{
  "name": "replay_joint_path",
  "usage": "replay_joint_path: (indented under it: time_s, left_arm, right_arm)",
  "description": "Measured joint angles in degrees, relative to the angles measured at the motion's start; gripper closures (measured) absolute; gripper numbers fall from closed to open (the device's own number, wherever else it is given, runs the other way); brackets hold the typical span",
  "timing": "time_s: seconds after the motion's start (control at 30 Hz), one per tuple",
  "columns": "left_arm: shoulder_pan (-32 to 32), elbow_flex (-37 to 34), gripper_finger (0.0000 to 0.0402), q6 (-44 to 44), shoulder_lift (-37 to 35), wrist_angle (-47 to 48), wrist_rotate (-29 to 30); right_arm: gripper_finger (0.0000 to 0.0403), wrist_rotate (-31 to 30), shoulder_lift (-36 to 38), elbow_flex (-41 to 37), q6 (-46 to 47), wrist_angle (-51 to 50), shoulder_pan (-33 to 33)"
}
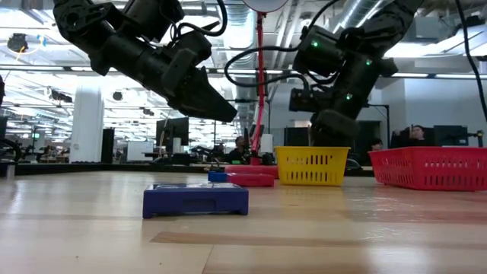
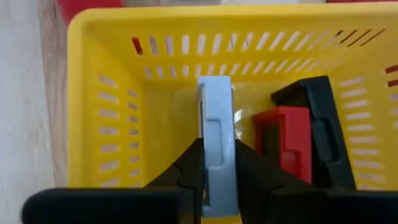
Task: Pick & Place Office items
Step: Put the white digital clock into the yellow bin
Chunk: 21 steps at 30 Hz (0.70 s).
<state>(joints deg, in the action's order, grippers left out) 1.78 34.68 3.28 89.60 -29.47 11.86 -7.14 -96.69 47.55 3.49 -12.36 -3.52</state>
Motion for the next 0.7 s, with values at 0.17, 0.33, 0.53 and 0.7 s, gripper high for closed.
replay_joint_path:
  time_s: [0.17,0.33,0.53,0.7]
  left_arm:
    - [0.0,0.0,0.0157,0.0,0.0,0.9,0.0]
    - [-0.3,0.0,0.0157,0.0,0.0,1.6,0.0]
    - [-1.8,0.0,0.0157,-1.5,0.0,4.4,0.1]
    - [-3.6,0.0,0.0139,-1.5,0.0,5.4,-0.2]
  right_arm:
    - [0.0325,0.1,0.3,-0.2,-0.4,-0.8,0.0]
    - [0.0317,0.2,2.2,0.0,-0.5,-0.7,0.0]
    - [0.0316,0.2,4.2,0.0,-0.5,-1.3,0.0]
    - [0.0316,0.2,4.8,0.0,-0.5,-2.8,0.0]
